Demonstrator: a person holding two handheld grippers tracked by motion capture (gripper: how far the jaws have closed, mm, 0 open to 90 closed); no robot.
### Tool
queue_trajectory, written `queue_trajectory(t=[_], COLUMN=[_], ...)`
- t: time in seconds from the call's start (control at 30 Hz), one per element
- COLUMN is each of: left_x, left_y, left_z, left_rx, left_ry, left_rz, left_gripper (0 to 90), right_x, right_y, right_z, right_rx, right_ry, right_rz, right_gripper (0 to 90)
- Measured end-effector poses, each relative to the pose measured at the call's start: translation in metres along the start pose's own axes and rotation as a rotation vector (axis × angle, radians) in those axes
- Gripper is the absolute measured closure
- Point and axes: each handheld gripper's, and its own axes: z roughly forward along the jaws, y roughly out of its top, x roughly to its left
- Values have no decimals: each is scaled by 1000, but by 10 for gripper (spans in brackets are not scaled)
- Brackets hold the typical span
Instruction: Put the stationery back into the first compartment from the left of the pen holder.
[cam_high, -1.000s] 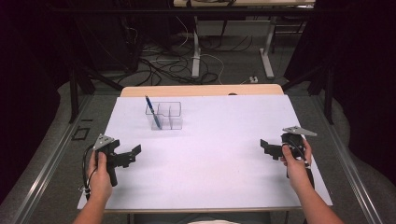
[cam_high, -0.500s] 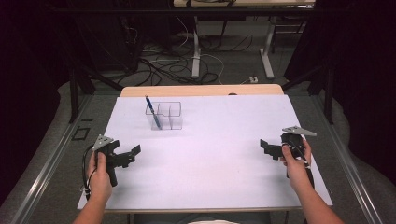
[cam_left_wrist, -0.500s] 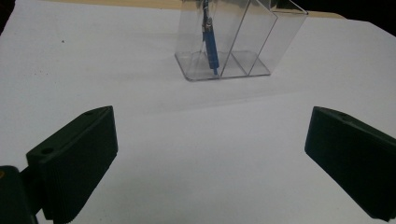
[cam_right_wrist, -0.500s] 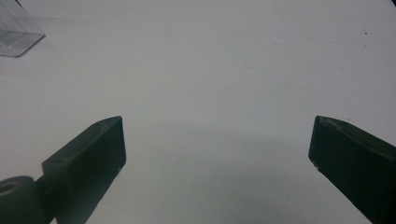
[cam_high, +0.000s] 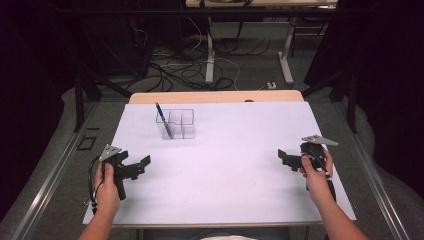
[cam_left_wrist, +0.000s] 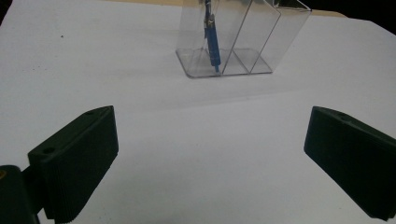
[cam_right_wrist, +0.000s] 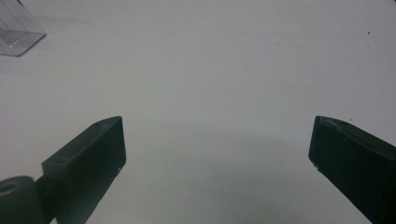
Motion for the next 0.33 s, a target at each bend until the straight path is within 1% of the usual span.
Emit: queue_trajectory(t=[0.33], left_x=[-2], left_y=[1], left_z=[0], left_rx=[0], left_ry=[-1], left_rz=[4], left_gripper=[30], right_x=[-1], right_y=[-1], right_z=[1], right_rx=[2], right_ry=[0], right_rz=[3], right_gripper=[36])
